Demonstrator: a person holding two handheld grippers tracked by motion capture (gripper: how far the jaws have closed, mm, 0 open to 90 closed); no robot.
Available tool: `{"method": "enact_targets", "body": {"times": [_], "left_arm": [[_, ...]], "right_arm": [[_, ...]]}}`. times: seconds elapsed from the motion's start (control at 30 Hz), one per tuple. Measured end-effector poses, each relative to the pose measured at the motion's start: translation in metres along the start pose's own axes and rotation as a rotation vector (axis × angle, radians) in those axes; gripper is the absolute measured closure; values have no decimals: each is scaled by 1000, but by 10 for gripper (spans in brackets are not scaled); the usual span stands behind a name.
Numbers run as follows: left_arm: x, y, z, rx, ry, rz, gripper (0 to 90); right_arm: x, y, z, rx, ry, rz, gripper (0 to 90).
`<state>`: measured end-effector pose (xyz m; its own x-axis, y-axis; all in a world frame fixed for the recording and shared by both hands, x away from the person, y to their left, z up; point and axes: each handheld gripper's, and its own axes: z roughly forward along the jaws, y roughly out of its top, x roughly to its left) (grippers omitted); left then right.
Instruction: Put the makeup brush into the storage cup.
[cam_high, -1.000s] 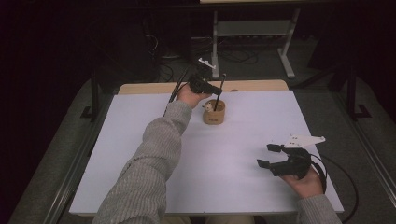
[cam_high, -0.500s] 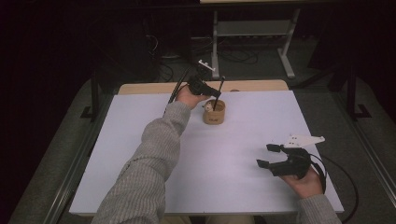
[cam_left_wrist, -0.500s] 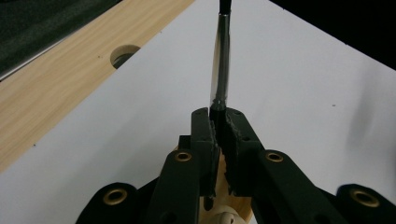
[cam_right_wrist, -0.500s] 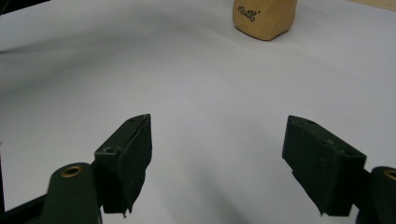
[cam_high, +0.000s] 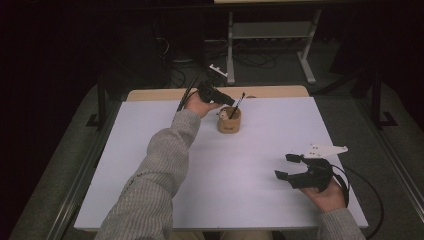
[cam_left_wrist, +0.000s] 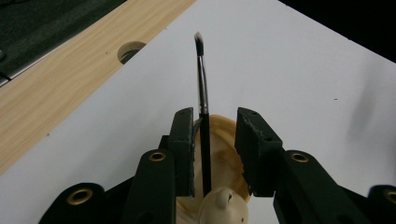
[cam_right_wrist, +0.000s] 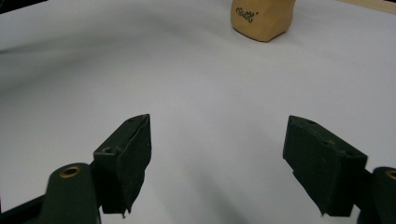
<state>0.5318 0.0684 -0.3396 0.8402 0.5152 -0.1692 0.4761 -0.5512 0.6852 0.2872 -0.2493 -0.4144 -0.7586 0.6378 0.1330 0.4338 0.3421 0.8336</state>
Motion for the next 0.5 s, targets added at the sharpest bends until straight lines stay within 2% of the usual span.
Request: {"method": "enact_targets", "body": {"times": [0.5], "left_arm": [[1,-19,-34,-40,11,-7,611]], "right_arm": [[1,1,0,-11,-9,-2,219]]}}
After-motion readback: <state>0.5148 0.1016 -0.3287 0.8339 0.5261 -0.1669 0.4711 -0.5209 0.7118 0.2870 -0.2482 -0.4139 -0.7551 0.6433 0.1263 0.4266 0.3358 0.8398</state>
